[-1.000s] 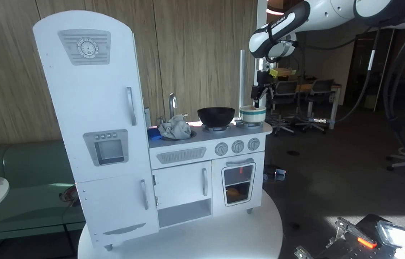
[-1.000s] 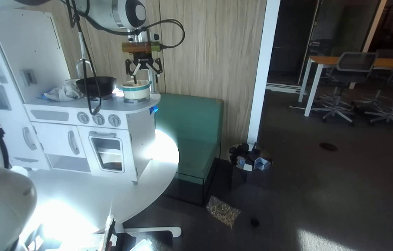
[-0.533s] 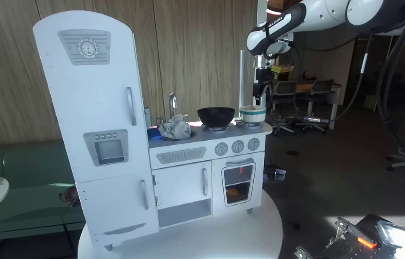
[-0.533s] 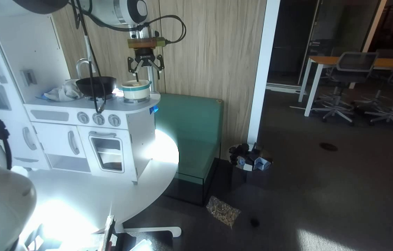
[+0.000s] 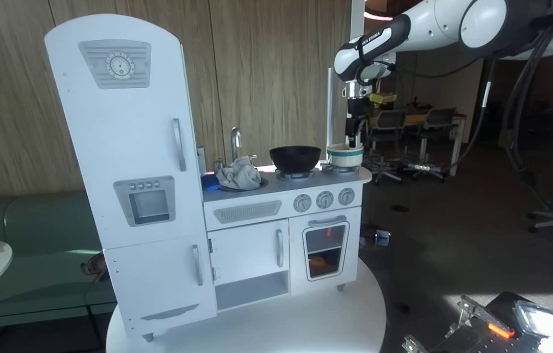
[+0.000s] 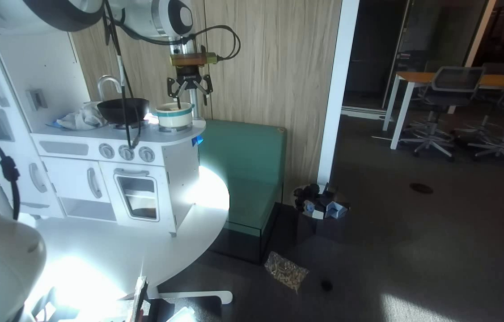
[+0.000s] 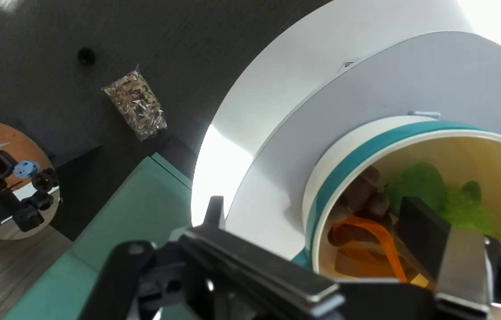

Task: Pour the contents from the white bowl to the black bowl

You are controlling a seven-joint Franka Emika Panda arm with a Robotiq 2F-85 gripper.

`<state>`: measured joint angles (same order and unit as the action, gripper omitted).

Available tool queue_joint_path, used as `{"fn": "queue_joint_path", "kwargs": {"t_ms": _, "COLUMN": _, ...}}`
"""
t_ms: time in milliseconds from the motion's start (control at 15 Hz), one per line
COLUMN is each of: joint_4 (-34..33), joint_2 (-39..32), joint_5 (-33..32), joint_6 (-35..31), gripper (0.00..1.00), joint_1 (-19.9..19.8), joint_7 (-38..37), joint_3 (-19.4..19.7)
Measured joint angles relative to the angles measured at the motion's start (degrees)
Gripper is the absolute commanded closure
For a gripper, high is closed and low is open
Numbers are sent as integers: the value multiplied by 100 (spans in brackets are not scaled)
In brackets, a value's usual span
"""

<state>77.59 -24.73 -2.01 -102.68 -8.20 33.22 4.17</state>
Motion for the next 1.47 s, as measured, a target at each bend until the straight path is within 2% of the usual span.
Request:
{"fn": "queue_joint_path", "kwargs": {"t_ms": 67, "joint_4": -35, "joint_2": -54, "joint_5": -1, "joint_6": 0, "gripper": 25, "joint_1": -3, "joint_7": 17, "joint_3": -2}}
{"fn": "queue_joint_path", "kwargs": {"t_ms": 133, "joint_4": -71, "joint_2": -101, "joint_5": -4, "joint_6": 1, "gripper": 27, "joint_1": -5, "joint_7": 38, "joint_3": -5}}
{"fn": "queue_joint_path", "kwargs": {"t_ms": 667, "joint_4": -282, "joint_2": -186, "joint_5": -120, "joint_6": 16, "gripper": 89, "joint_1": -6, "joint_7": 87, "joint_3": -52}}
{"fn": "queue_joint_path", "kwargs": {"t_ms": 733, "joint_4": -295, "joint_2": -186, "joint_5": -123, "joint_6": 24, "gripper": 94, "joint_1": -6, "joint_7": 87, "joint_3": -55}}
{"fn": "queue_joint_path", "kwargs": {"t_ms": 933, "joint_4": -307, "joint_2": -187, "joint_5": -124, "joint_6": 85, "gripper": 100, "joint_1": -8, "joint_7": 87, "joint_3": -56}}
{"fn": "queue_joint_path", "kwargs": {"t_ms": 1067, "joint_4": -320, "joint_2": -188, "joint_5": -122, "joint_6": 145, "gripper": 97, "joint_1": -11, "joint_7": 85, "joint_3": -57}}
{"fn": "queue_joint_path", "kwargs": {"t_ms": 1467, "joint_4": -374, "joint_2": -151, "joint_5": -114, "joint_6": 414, "gripper": 97, "joint_1": -9, "joint_7": 54, "joint_3": -159}}
